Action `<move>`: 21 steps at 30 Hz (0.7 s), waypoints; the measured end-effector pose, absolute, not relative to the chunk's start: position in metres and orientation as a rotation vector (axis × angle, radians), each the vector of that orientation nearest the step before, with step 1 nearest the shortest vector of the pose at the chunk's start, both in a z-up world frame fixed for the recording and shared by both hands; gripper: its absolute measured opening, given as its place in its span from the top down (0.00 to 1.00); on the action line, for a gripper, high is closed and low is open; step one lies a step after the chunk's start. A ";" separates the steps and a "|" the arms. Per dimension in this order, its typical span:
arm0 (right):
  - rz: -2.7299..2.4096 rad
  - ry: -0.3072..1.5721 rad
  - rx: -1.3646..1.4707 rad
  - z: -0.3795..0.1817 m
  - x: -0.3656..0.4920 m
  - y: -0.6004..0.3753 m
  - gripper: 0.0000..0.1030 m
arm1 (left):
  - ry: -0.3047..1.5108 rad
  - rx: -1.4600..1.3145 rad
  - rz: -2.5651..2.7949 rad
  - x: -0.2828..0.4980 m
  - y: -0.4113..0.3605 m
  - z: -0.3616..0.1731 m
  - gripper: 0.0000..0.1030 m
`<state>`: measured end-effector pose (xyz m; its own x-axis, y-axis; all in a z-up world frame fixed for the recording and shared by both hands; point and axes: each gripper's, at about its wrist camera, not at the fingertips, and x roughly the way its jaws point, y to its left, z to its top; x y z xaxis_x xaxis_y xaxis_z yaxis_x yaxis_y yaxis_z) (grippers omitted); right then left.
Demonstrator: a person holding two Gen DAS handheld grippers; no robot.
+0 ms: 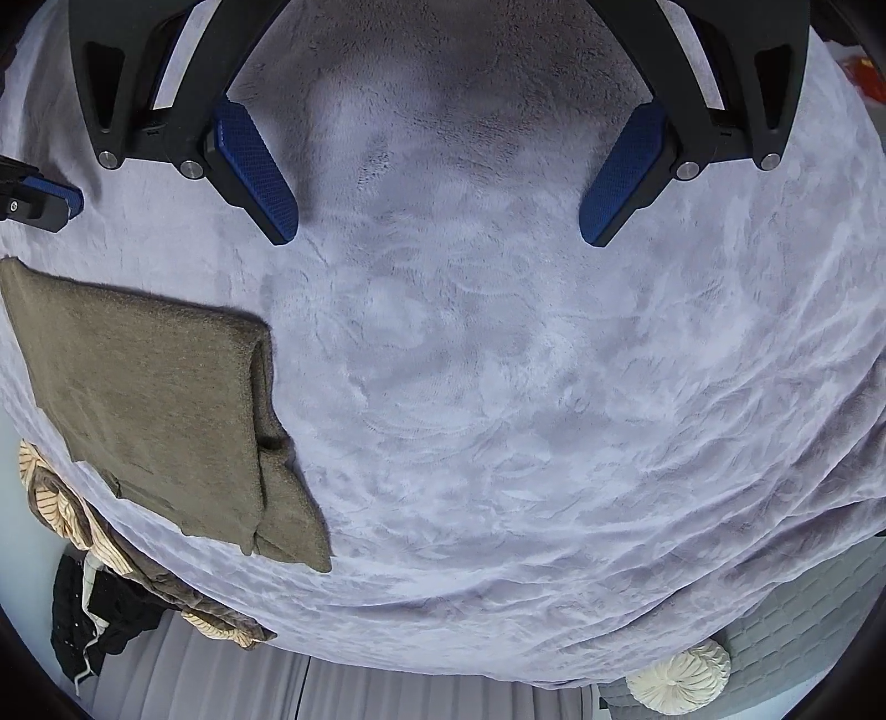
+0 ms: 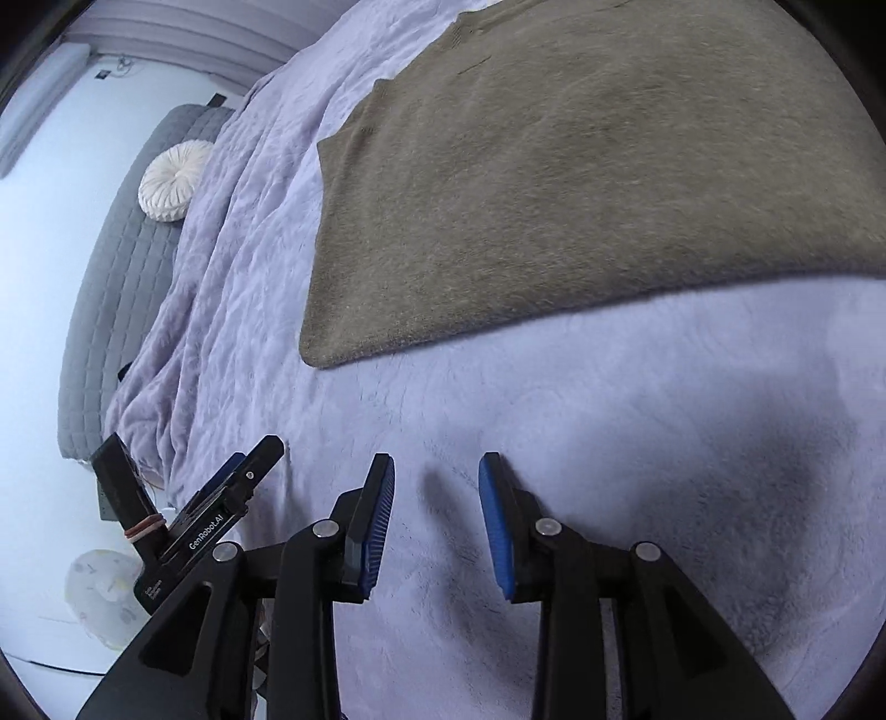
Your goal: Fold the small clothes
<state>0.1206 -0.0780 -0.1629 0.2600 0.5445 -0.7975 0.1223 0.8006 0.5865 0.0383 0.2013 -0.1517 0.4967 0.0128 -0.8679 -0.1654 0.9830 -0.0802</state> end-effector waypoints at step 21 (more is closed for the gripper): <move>0.255 1.135 0.925 -0.184 0.172 -0.069 0.37 | 1.053 -0.665 -0.336 0.165 0.208 -0.148 0.01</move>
